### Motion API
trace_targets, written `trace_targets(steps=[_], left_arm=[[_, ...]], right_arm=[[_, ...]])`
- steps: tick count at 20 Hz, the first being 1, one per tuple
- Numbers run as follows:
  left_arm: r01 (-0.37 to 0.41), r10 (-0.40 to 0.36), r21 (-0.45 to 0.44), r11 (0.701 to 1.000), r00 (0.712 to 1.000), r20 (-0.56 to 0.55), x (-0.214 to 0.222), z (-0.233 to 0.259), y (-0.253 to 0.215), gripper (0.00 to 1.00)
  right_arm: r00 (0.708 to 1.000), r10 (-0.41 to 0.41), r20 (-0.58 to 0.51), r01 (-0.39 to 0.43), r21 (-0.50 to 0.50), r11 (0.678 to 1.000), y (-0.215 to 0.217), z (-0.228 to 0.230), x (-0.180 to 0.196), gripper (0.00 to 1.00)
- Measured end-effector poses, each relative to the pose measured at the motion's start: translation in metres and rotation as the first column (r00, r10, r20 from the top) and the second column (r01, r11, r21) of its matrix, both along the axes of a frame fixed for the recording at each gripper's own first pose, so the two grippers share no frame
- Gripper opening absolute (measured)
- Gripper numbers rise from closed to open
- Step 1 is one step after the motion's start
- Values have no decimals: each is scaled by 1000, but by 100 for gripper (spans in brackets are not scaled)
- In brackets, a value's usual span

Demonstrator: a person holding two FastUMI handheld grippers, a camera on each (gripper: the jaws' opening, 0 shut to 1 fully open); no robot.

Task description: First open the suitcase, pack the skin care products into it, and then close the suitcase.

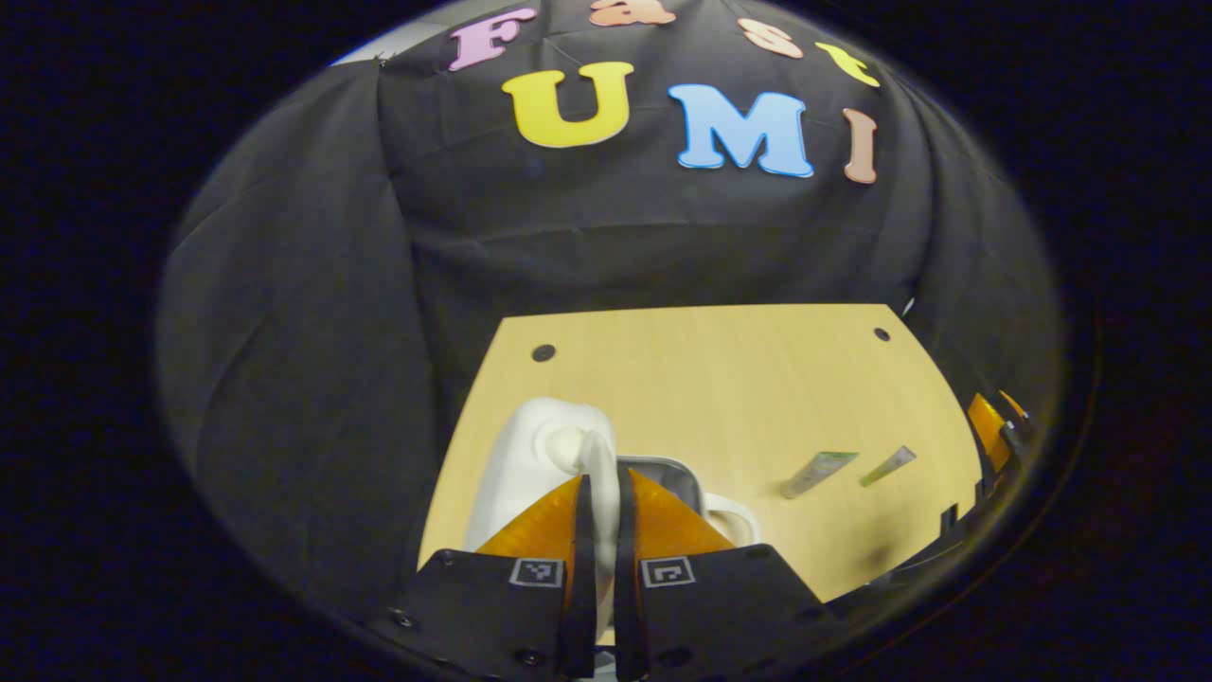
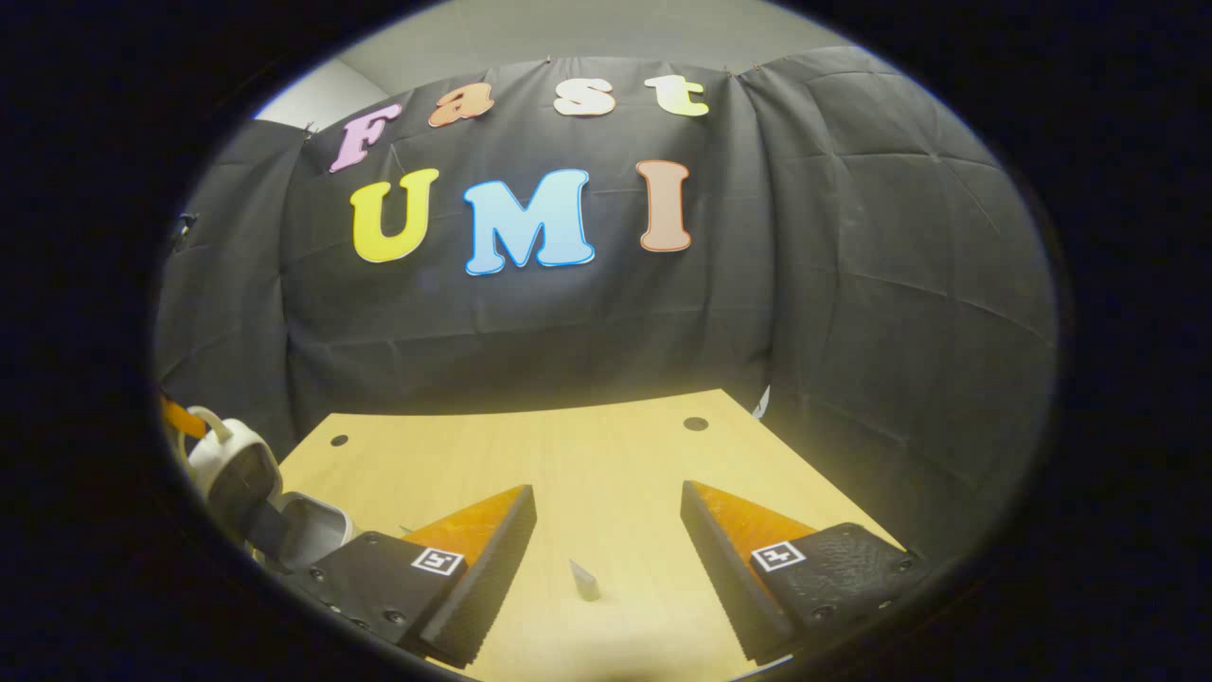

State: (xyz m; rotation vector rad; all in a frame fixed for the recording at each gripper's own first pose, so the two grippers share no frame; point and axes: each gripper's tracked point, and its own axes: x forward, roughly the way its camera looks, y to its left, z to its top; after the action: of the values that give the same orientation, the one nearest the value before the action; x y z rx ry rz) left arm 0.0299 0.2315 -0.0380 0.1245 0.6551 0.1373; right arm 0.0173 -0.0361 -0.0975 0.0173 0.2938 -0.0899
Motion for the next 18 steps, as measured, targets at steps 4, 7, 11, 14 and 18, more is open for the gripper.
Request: trace_targets(steps=[4,7,11,14,18], left_arm=[[-69,80,311,948,996,-24,1,6,122,15],[-93,141,432,897,987,-79,11,-19,198,15],[-145,264,472,869,945,-195,20,-81,295,15],[-157,314,476,865,910,-270,24,-141,343,15],[-141,328,482,865,885,-329,11,-194,370,15]], right_arm=[[1000,-4,-24,4,10,1000,-1,-8,4,92],[999,-12,-47,13,20,1000,-2,-13,7,93],[997,-28,-65,29,18,999,-7,-17,10,93],[995,-57,-77,58,11,998,-16,-19,13,93],[992,-83,-97,86,27,996,-20,-22,19,93]])
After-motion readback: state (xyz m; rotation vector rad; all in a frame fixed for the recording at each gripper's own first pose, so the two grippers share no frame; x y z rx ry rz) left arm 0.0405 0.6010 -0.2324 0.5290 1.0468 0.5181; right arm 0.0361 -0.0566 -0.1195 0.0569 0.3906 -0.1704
